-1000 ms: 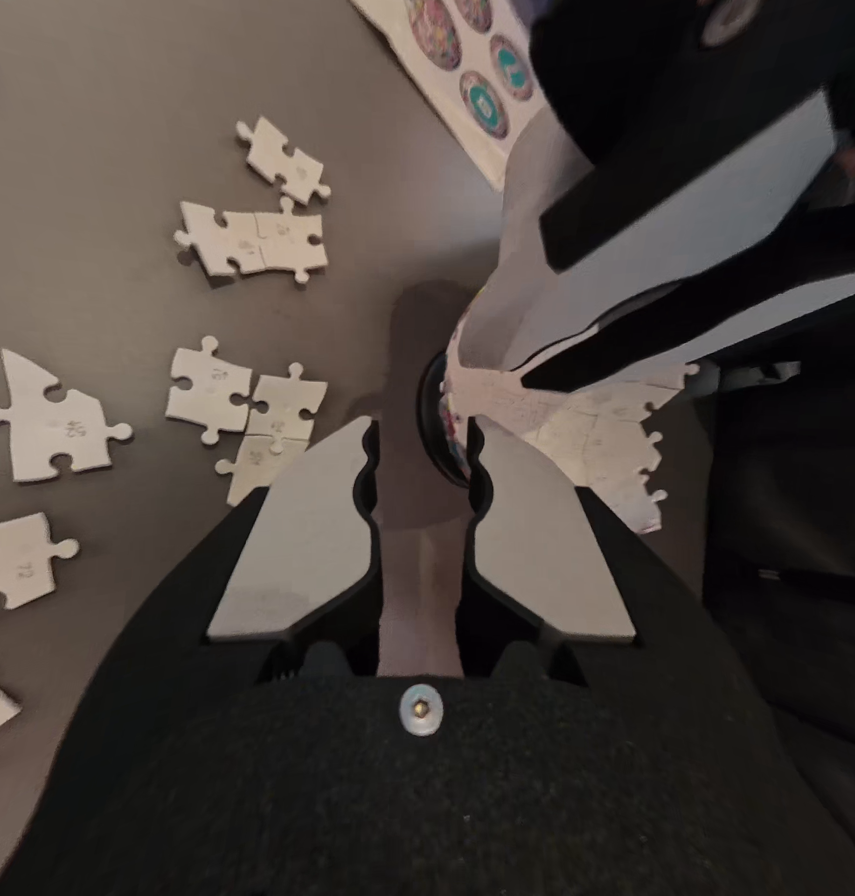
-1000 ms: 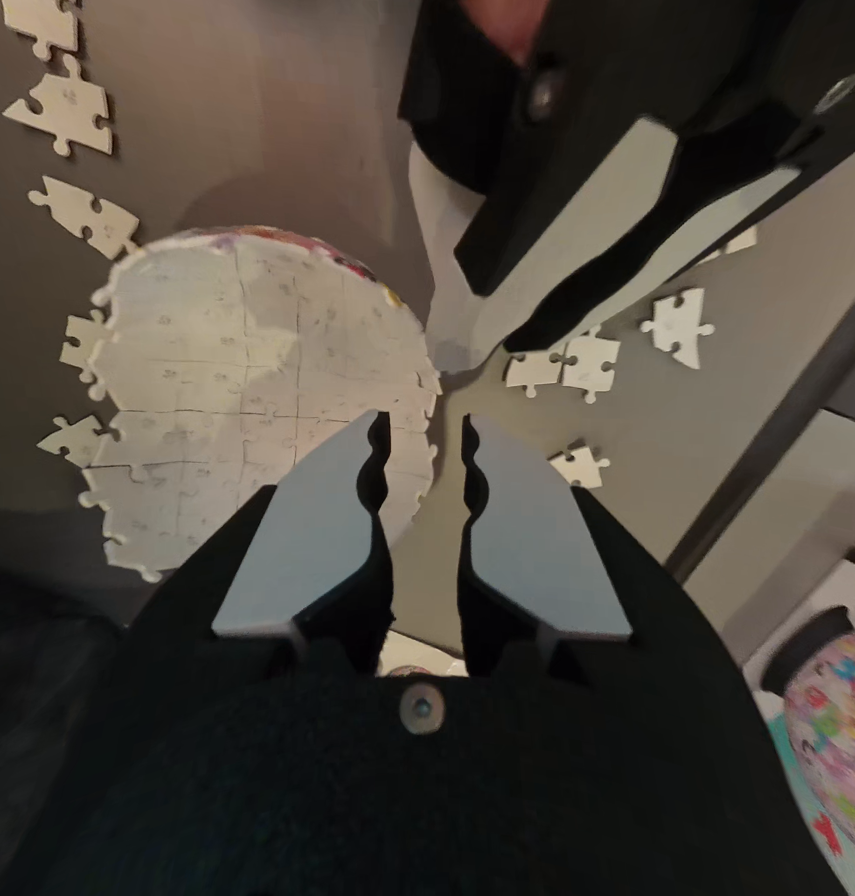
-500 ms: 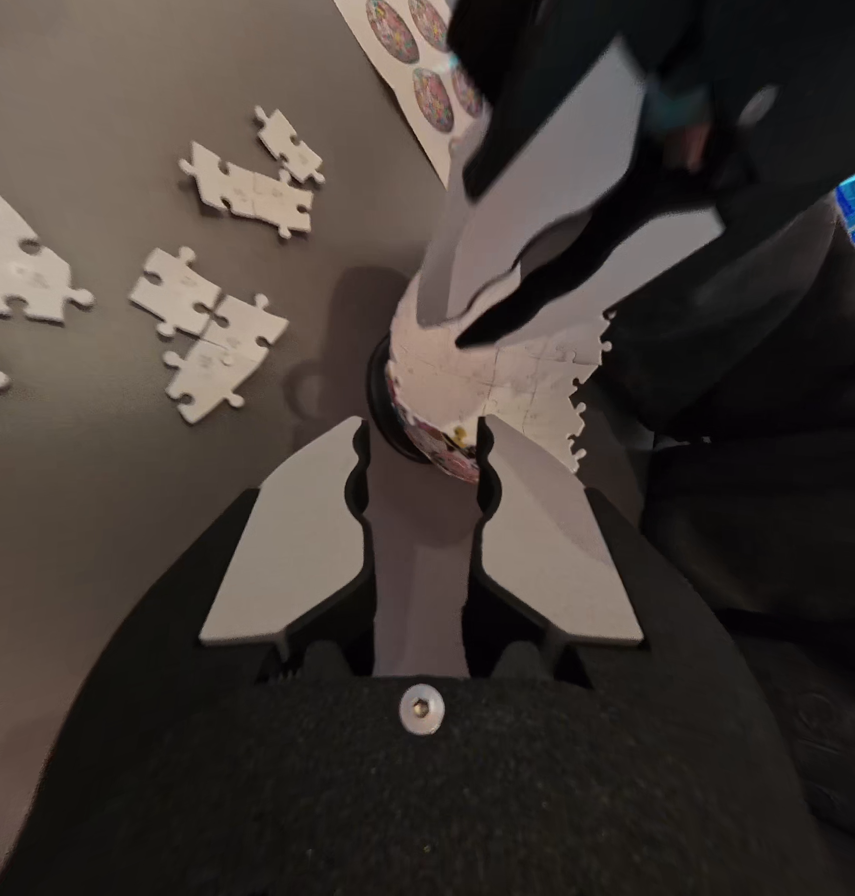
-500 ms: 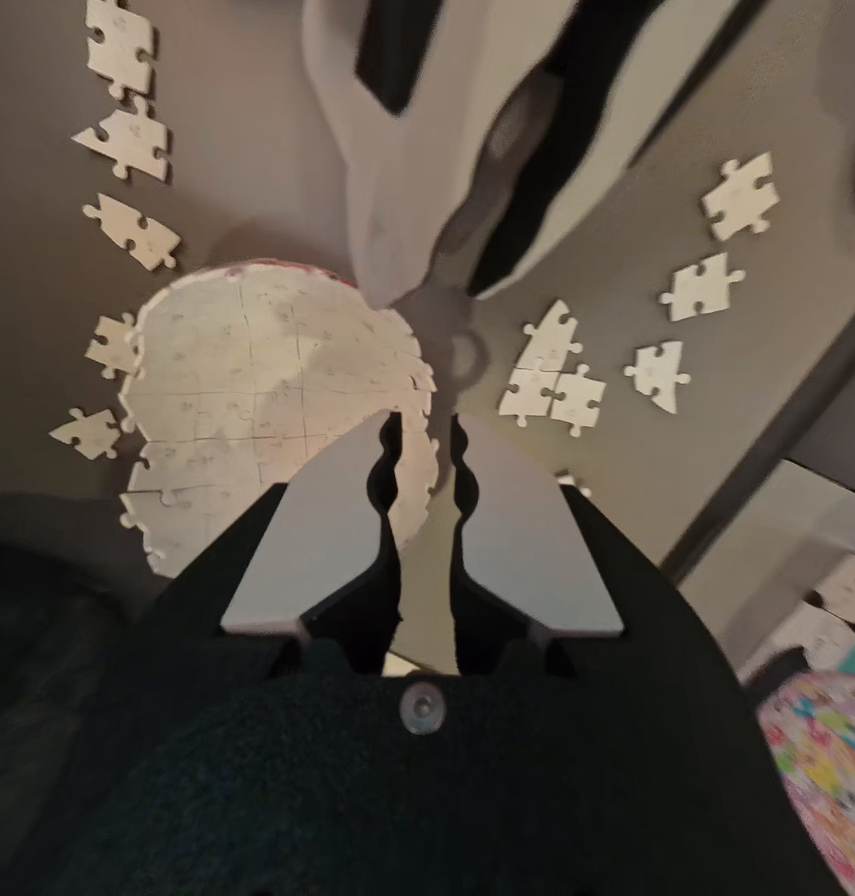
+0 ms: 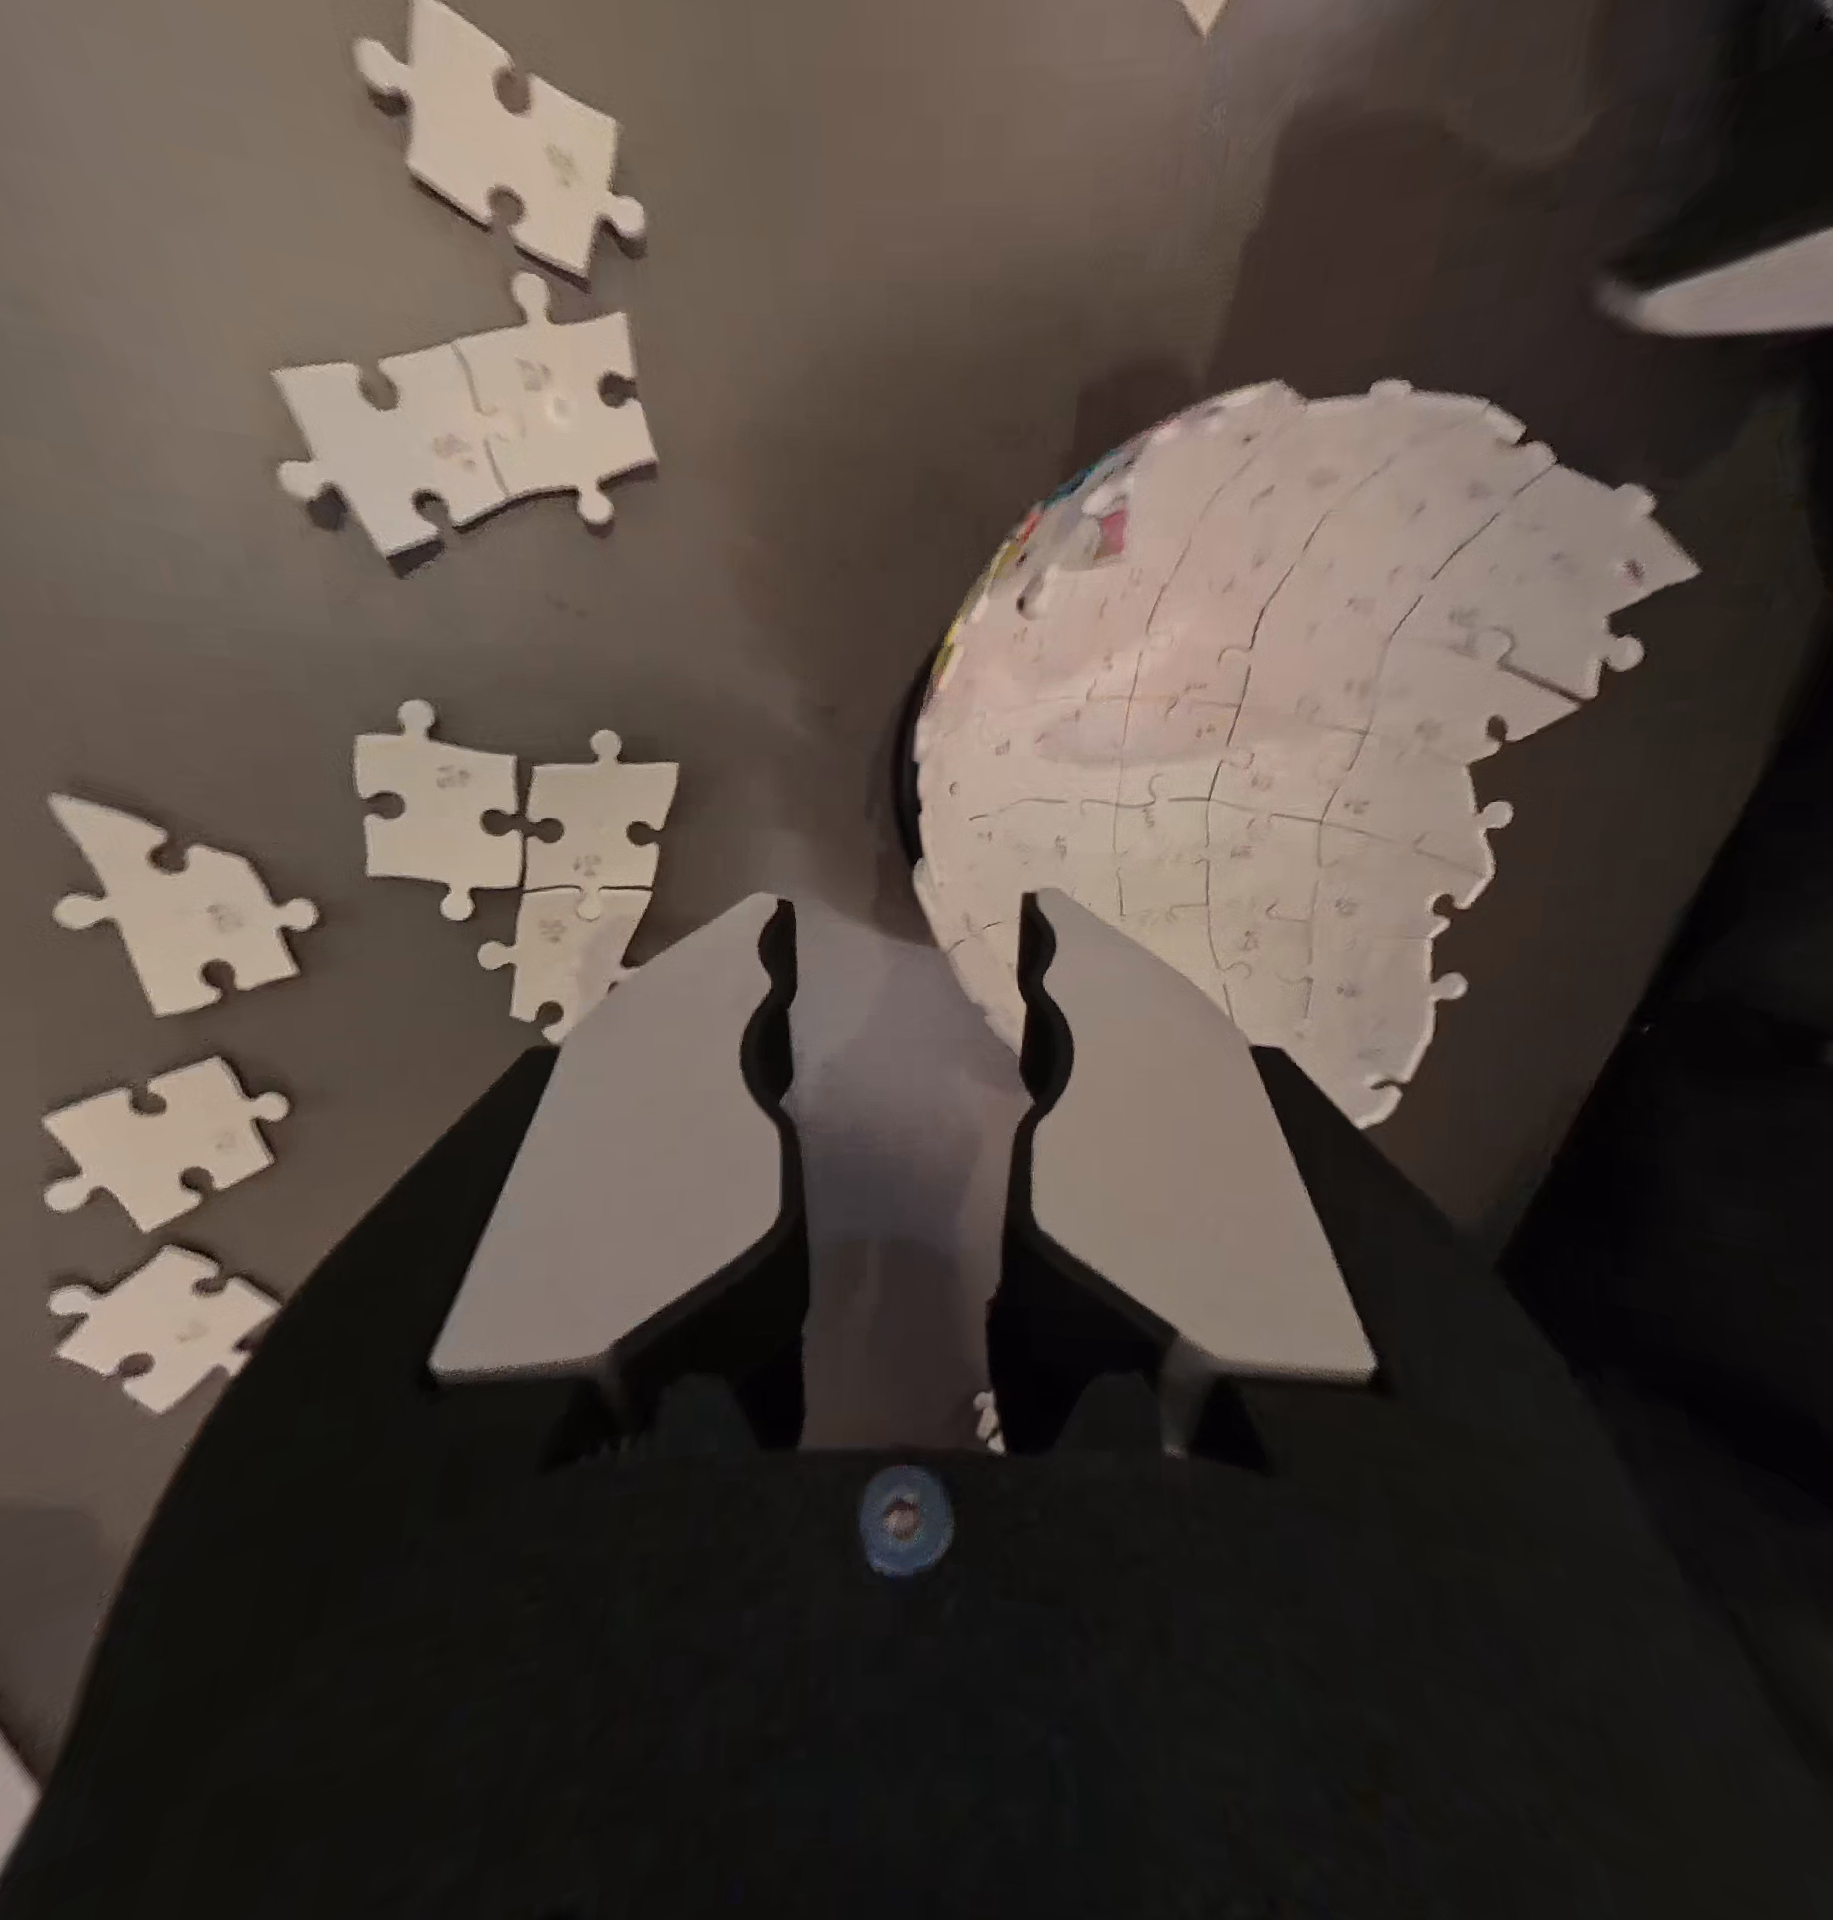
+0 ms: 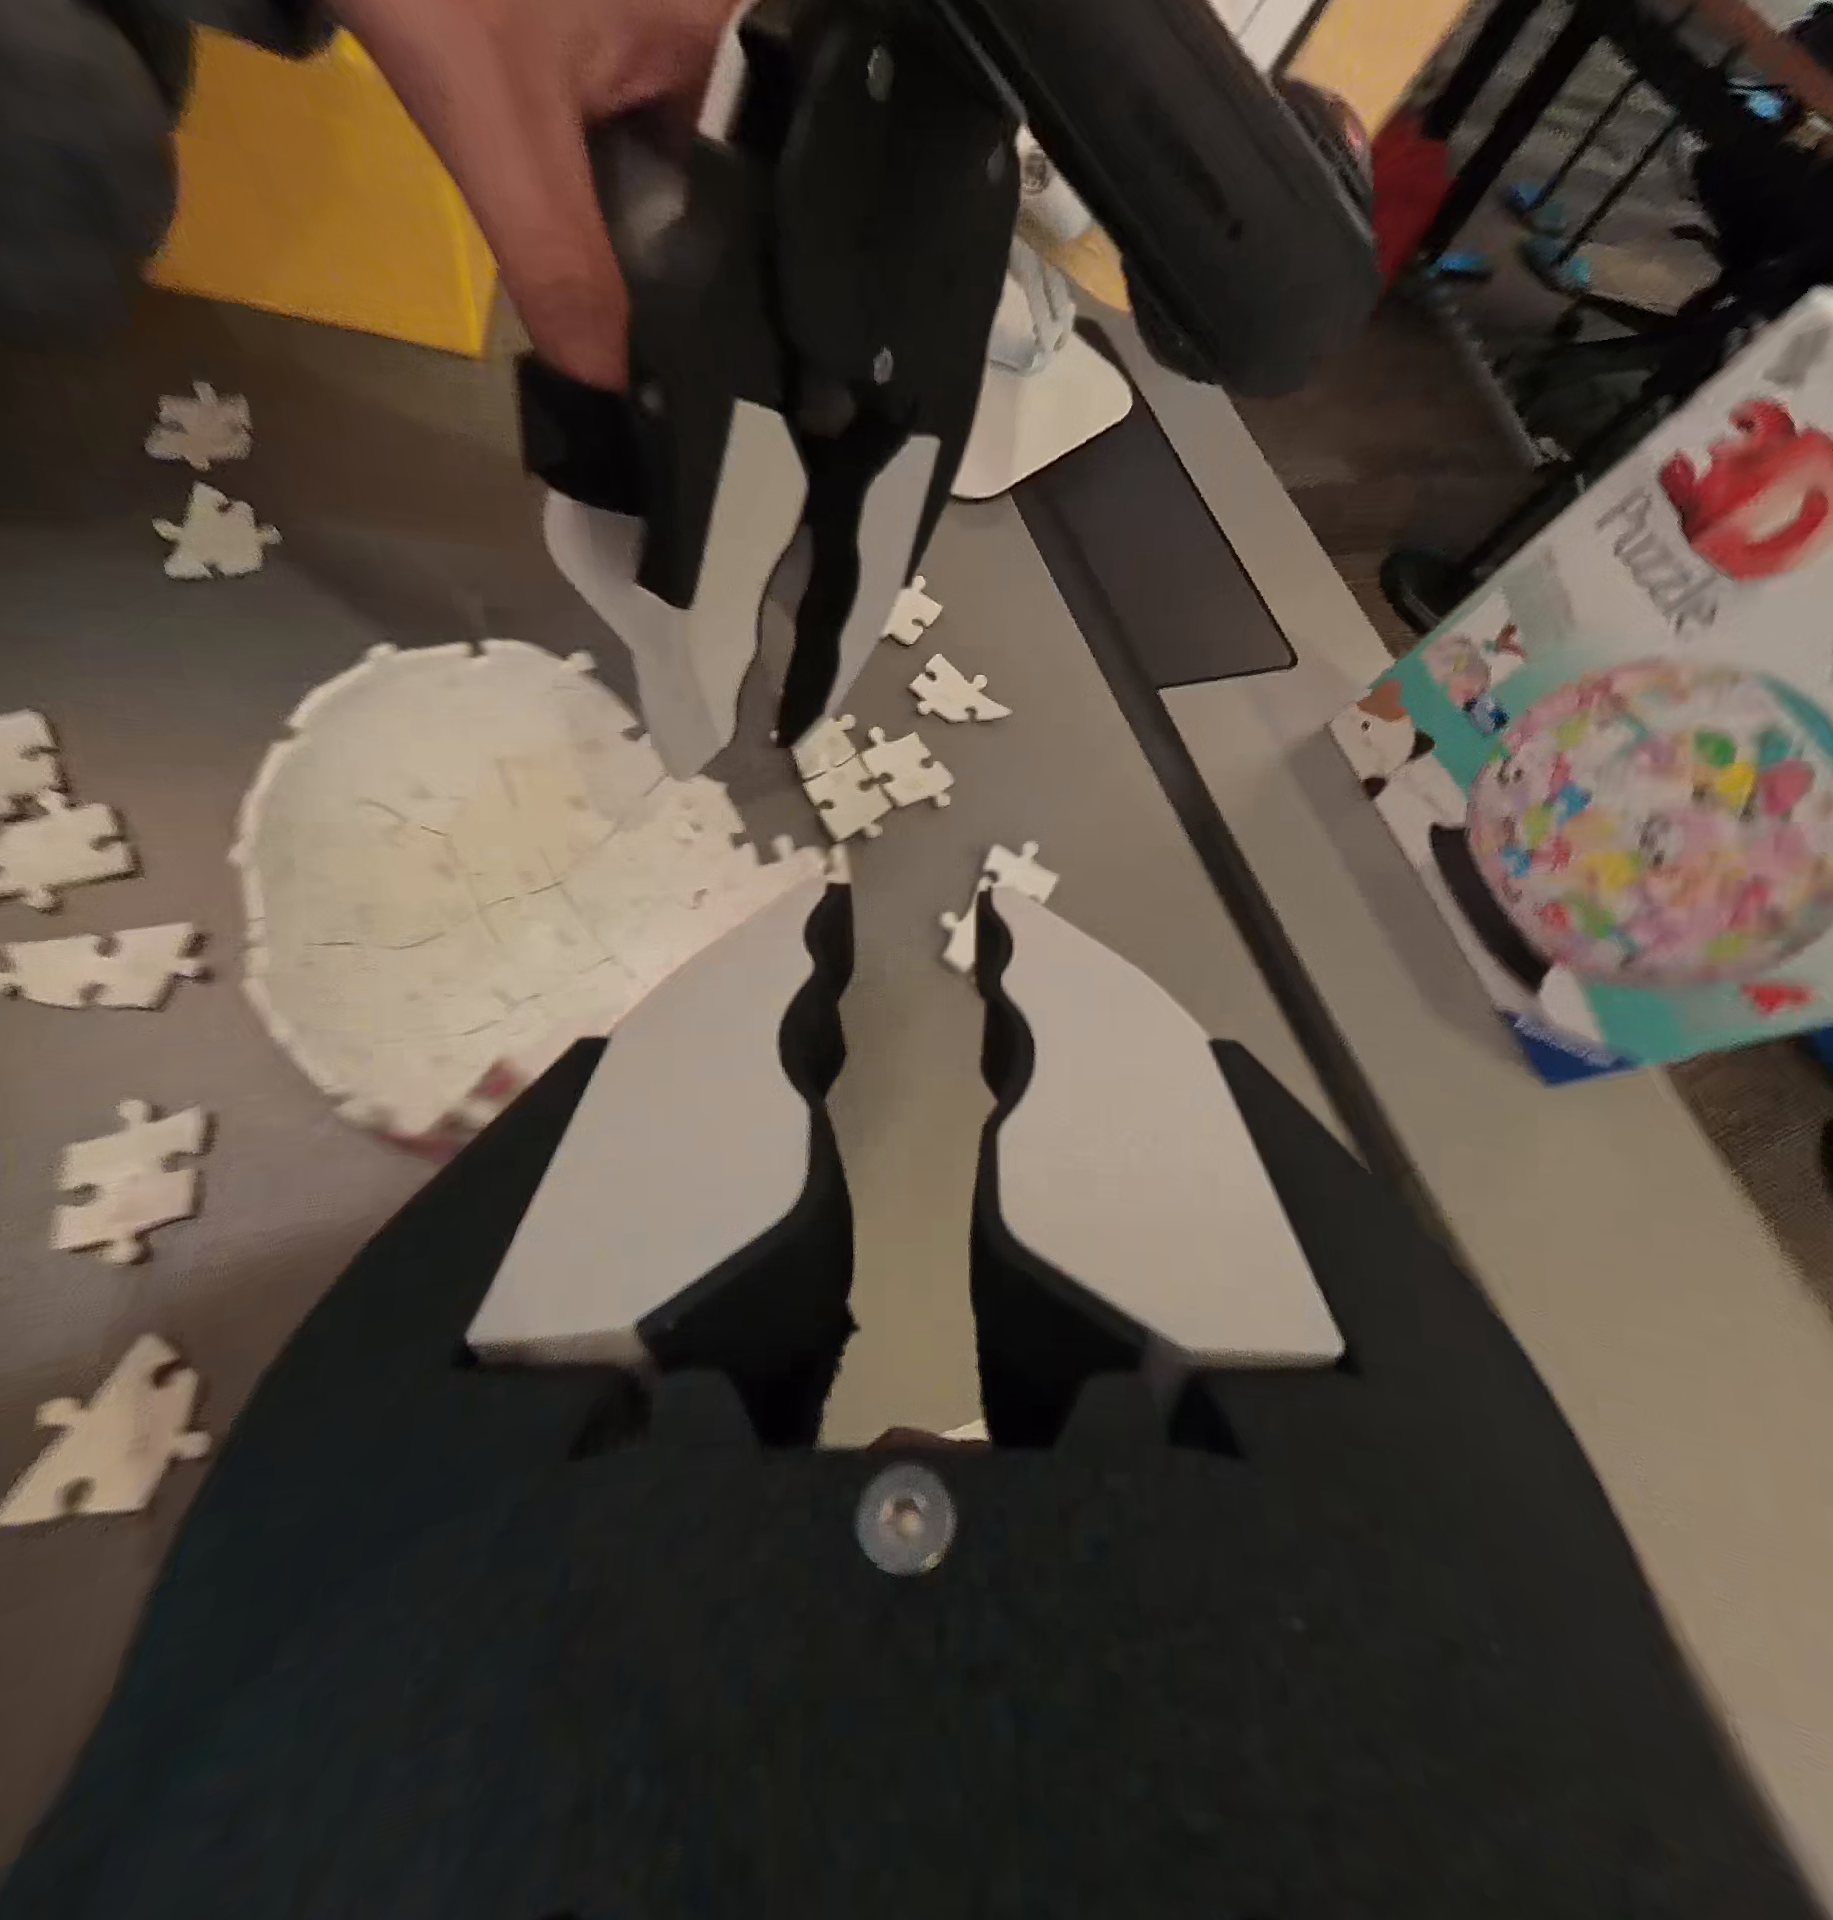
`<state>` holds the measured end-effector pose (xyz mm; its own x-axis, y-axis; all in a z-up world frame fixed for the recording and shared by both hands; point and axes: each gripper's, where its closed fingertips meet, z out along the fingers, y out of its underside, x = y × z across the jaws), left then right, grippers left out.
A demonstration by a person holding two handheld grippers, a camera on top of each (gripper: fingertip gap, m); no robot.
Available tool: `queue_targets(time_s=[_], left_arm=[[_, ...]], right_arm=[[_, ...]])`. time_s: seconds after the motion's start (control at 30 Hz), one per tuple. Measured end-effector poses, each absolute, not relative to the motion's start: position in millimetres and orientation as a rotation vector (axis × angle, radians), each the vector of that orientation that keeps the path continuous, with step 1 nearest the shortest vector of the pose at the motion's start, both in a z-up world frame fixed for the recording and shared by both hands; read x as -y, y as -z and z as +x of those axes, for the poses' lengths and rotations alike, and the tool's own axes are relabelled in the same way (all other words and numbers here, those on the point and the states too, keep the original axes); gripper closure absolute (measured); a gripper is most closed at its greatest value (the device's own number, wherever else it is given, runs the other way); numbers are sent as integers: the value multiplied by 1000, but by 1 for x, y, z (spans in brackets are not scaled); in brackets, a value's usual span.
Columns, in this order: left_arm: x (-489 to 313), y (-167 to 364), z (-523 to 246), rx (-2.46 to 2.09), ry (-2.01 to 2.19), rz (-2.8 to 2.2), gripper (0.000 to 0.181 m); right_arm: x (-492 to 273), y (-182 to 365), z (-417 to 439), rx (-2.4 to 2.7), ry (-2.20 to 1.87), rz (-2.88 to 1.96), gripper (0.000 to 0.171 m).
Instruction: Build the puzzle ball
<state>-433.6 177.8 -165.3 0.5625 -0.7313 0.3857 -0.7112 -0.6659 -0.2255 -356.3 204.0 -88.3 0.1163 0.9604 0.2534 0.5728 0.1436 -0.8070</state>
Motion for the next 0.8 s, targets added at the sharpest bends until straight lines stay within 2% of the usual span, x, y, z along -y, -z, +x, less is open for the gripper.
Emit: queue_targets(time_s=[0.27,0.8], left_arm=[[-164,183,-427,-1379,688,-2909,147],[-172,186,-426,-1355,688,-3059,169]], right_arm=[[-140,129,-310,1464,-665,-1518,151],[-146,130,-293,1457,-657,-1519,153]])
